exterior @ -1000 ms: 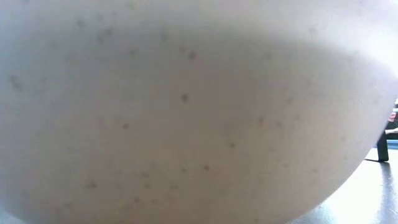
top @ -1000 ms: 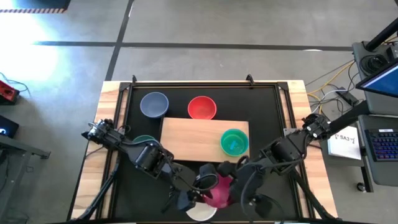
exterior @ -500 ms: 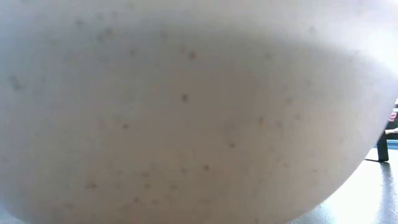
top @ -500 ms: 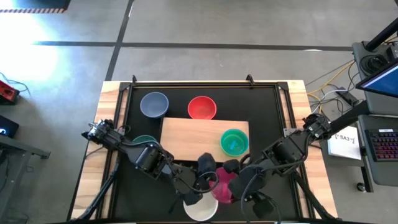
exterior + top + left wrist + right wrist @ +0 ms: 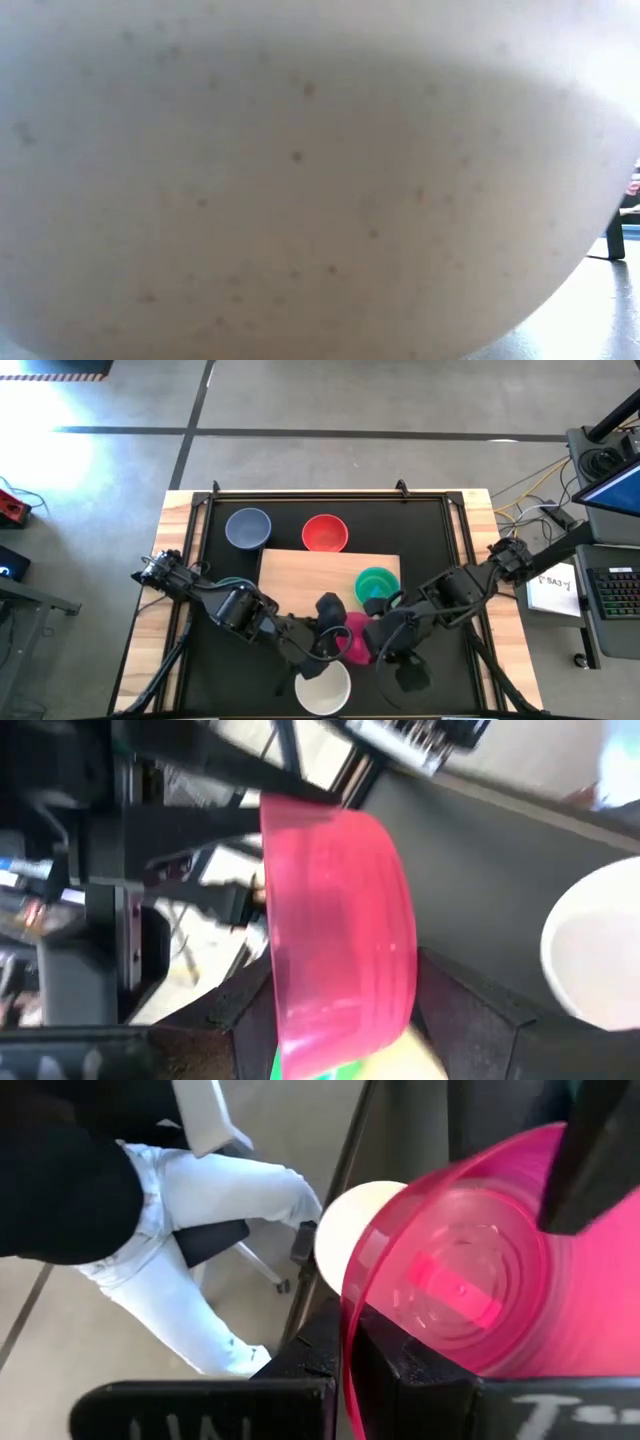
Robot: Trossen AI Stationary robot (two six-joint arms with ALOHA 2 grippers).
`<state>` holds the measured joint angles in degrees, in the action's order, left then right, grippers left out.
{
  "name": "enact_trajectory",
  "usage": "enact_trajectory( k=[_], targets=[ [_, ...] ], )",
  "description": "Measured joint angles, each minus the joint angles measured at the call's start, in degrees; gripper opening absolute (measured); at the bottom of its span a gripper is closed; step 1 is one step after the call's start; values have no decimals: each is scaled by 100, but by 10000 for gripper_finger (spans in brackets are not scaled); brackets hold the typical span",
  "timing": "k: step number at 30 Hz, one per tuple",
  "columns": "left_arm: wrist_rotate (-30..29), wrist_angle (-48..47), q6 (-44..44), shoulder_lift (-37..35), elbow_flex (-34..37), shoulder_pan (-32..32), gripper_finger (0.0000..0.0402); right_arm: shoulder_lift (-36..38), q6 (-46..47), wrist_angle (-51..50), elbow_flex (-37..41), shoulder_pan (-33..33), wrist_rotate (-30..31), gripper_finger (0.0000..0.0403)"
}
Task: Place and stack bowls onto a shelf
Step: Stack the small pink bowl on top of the blue bowl on the shelf
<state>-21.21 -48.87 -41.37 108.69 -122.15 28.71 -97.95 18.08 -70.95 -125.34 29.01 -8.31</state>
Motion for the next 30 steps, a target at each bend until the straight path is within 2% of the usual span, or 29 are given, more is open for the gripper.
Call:
enact_trajectory(
  k=[3,7,12,19,23,27,30],
  targets=[
    [-426,-153,74,0,0,-15,197,25,1,-150,0,-69,41,8],
    [-682,-247,159,-3,0,-39,197,70,120,-406,0,-161,122,8],
    [-1409,-279,165,-3,0,-71,197,162,228,-547,-4,-347,122,8],
    [-1761,-275,213,-3,2,-250,197,321,439,-1052,-7,-647,500,9],
    [-2217,-277,398,13,2,-358,198,334,417,-1084,-7,-743,553,9],
    [-2296,-40,689,17,3,-492,197,320,403,-1166,-5,-776,549,8],
    [-2089,-66,897,-3,-9,-586,197,295,364,-1178,3,-798,537,8]
  ],
)
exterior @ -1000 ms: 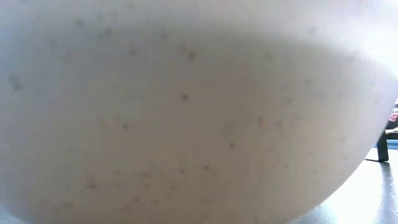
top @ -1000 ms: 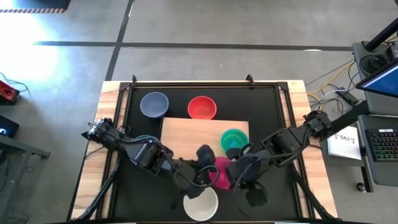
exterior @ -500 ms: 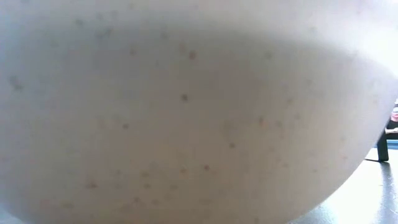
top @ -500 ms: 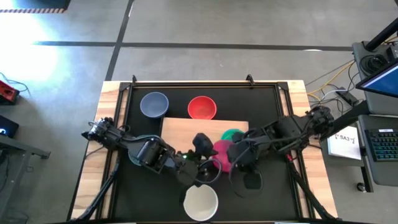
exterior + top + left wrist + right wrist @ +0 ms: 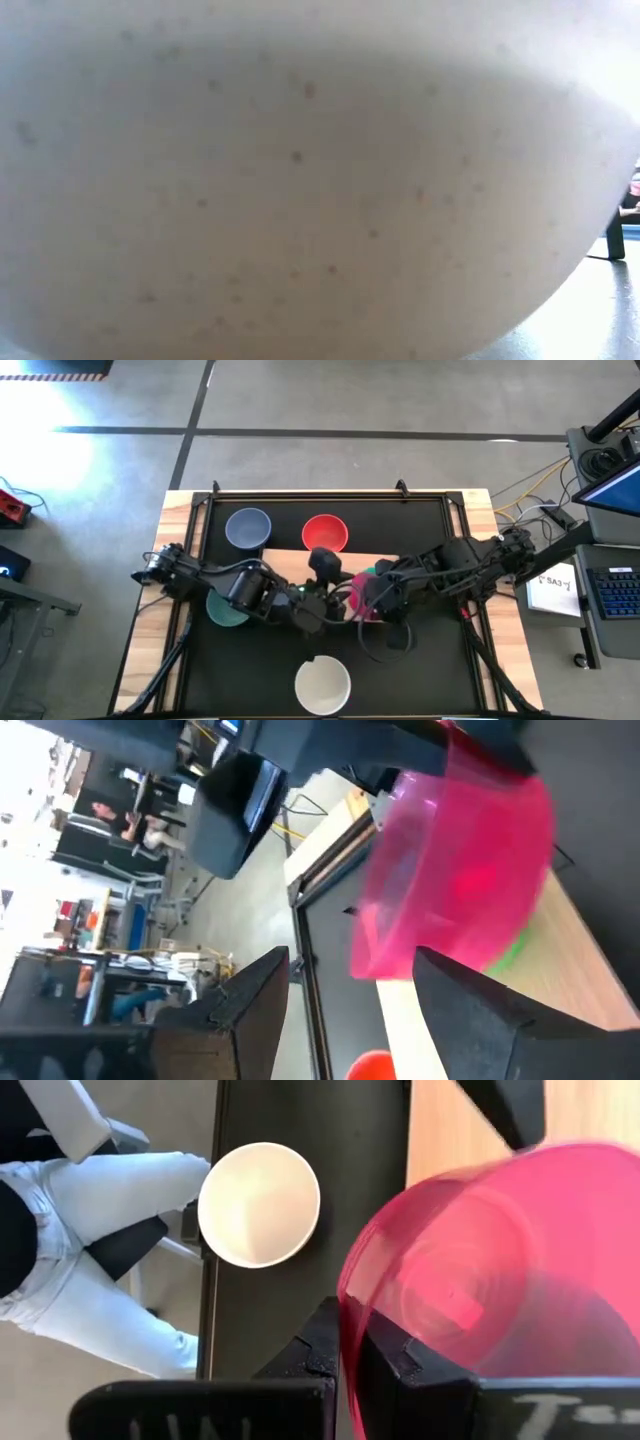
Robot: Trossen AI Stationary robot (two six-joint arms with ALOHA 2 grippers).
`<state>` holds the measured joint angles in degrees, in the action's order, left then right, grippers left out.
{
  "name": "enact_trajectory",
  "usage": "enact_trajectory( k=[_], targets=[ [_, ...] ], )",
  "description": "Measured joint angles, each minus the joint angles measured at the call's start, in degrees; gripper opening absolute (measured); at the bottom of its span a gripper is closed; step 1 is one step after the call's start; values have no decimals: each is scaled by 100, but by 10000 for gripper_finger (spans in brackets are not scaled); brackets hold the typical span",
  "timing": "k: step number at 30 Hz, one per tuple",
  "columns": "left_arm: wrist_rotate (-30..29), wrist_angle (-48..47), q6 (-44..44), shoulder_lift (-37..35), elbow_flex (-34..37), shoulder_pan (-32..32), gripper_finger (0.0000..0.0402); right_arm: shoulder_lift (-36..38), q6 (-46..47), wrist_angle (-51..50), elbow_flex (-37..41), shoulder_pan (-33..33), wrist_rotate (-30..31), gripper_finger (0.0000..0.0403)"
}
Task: Place and stack bowls onto a shelf
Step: Stack the small pink bowl on top of the blue bowl on the shelf
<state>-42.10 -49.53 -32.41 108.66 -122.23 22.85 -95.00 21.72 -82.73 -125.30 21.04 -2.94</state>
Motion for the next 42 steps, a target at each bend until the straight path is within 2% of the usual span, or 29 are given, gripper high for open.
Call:
enact_trajectory(
  k=[8,11,13,18,20,25,30,37,42],
  targets=[
    [90,-182,170,7,0,-26,214,9,14,-121,-1,-9,5,8],
    [-74,-341,175,7,0,-26,227,9,29,-241,-1,-9,79,8],
    [-406,-455,186,4,0,-26,237,9,38,-433,-1,-9,260,8],
    [-1934,-729,653,-12,0,-26,251,9,109,-676,54,-9,723,8],
    [-2150,-1149,998,-64,0,-30,252,9,100,-697,126,-9,859,8],
    [-1833,-2595,2898,-322,0,9,252,9,16,-715,461,-9,1203,8],
    [-1793,-3731,4586,-581,0,55,252,9,-29,-716,795,-55,1214,8],
    [-1379,-3920,4863,-791,0,243,252,9,-29,-695,1356,-189,1619,9],
    [-1143,-4053,5110,-949,0,274,252,13,-135,-519,1682,-274,1647,9]
  ],
)
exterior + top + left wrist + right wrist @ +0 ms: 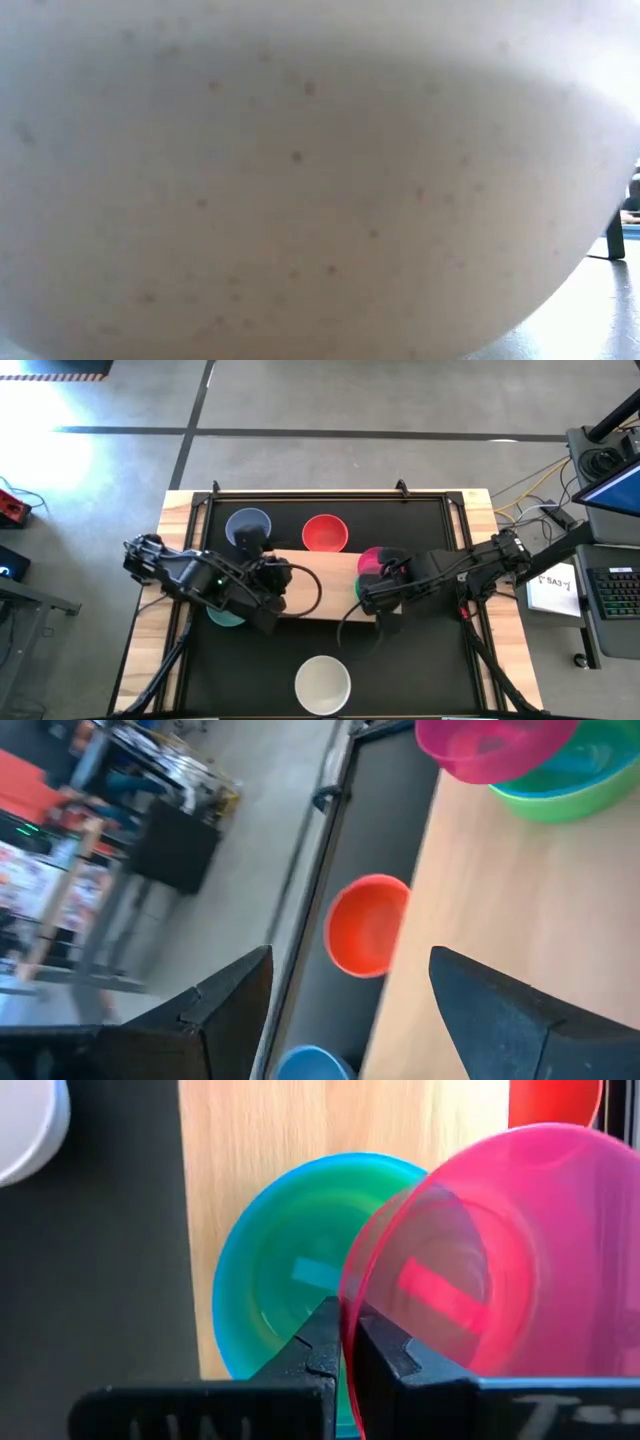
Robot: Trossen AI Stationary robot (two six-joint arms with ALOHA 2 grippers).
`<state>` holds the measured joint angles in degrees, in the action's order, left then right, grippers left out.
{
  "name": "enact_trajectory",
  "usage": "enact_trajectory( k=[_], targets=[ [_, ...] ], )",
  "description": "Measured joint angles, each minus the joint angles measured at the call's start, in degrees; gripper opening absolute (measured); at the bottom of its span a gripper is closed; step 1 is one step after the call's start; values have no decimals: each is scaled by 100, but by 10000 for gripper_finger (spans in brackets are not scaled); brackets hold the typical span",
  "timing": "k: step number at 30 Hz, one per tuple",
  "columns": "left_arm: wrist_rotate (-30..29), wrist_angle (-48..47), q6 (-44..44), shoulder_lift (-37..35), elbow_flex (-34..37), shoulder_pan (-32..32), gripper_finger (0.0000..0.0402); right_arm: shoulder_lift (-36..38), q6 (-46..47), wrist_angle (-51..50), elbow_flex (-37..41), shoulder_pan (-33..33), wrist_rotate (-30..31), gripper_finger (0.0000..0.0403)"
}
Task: Place and stack bowls onto a shelf
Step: Stack the small pink bowl on top of the blue bowl on the shelf, then put the big blue on the of the shelf
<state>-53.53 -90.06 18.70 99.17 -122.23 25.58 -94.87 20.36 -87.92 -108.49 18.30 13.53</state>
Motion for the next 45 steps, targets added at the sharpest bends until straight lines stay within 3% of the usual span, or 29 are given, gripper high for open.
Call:
enact_trajectory(
  k=[10,29,38,45],
  targets=[
    [469,2,226,-301,0,0,252,13,-48,320,304,-34,-38,9],
    [469,2,239,-464,9,0,252,-28,204,582,306,-8,-913,11],
    [833,2,339,-463,13,-9,252,-22,228,529,264,-8,-916,80],
    [1298,5,460,-499,132,-52,252,-21,120,338,-382,-8,-909,137]
  ],
)
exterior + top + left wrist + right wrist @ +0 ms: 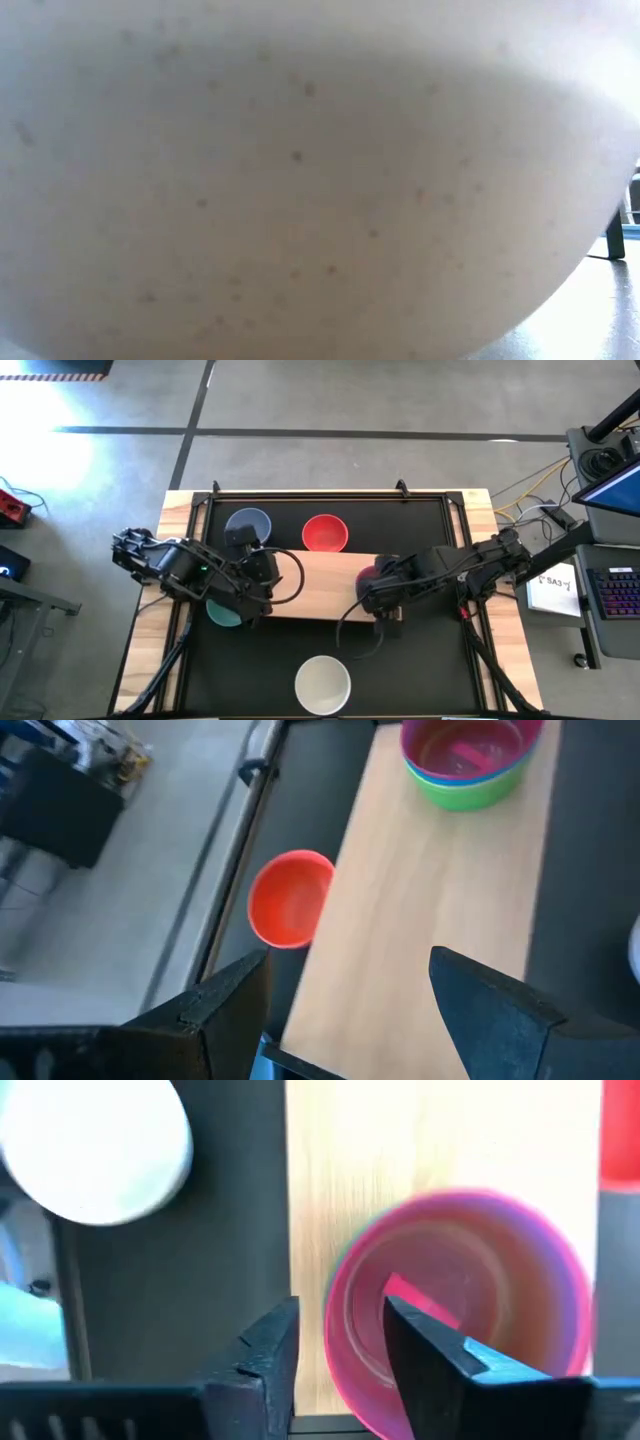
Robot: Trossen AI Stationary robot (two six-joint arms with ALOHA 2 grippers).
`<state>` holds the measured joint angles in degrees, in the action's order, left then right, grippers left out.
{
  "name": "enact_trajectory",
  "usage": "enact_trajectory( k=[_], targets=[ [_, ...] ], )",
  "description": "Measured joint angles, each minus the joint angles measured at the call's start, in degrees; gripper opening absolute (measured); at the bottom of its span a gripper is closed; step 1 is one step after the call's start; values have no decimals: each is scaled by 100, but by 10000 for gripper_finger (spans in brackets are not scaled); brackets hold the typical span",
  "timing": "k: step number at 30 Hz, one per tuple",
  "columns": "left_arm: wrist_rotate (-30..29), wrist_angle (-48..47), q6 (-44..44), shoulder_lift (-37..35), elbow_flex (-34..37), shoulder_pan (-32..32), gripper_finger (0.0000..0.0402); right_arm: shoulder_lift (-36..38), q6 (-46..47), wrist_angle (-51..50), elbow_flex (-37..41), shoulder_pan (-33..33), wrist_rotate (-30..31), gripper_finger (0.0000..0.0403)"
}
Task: Place and stack bowls onto a shelf
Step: Put the big blue on the of the shelf
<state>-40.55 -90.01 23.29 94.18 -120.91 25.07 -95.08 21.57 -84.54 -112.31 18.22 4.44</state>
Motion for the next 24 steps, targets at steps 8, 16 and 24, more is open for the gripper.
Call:
enact_trajectory(
  k=[8,16,24],
  targets=[
    [358,3,-47,-136,177,-644,252,6,-605,-27,-709,-77,539,150],
    [856,0,-740,-417,995,-2436,252,6,-910,-54,-875,-358,621,153],
    [1302,254,-1288,-882,2420,-4799,252,6,-1187,-107,-860,-602,621,153]
  ],
)
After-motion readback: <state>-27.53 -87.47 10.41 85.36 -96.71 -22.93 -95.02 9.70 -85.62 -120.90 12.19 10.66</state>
